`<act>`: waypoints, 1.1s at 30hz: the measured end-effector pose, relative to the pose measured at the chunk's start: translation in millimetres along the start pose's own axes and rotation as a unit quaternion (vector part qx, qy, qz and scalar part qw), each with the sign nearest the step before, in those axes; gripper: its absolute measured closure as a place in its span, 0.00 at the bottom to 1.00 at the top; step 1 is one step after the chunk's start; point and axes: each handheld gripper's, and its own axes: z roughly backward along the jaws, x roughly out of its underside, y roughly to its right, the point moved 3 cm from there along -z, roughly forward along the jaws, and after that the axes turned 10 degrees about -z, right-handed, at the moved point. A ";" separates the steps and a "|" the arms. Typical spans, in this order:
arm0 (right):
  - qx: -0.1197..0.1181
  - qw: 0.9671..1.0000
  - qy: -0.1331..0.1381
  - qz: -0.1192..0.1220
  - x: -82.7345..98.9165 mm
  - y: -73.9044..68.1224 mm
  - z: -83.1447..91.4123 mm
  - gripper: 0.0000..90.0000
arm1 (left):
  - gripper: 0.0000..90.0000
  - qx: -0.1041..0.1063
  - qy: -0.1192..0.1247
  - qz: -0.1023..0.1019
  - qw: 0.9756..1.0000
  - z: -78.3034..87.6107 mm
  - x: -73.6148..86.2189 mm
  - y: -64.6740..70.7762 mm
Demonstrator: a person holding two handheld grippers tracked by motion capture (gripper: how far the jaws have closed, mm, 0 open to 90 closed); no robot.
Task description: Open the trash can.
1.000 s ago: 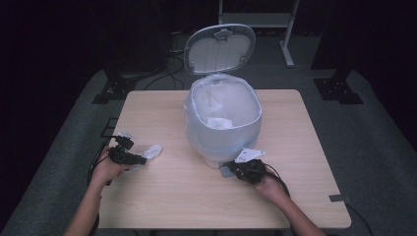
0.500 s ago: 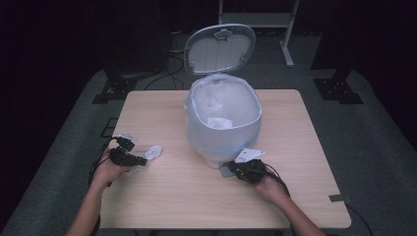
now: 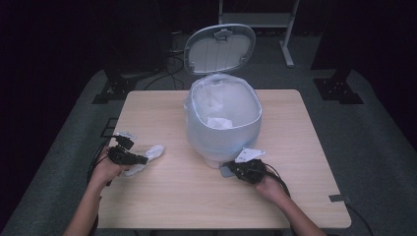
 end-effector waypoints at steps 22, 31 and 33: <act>-0.001 1.000 -0.001 -0.001 -0.2 0.1 -0.1 0.89 | 0.95 0.011 0.012 -0.034 0.999 29.9 -15.7 22.5; -0.002 1.000 -0.001 -0.002 -0.3 0.3 -0.1 0.89 | 0.94 0.015 0.011 -0.042 0.999 42.0 -18.3 30.6; -0.001 1.000 -0.001 -0.002 -0.3 0.2 -0.1 0.89 | 0.94 0.016 0.013 -0.045 0.999 44.9 -19.6 32.8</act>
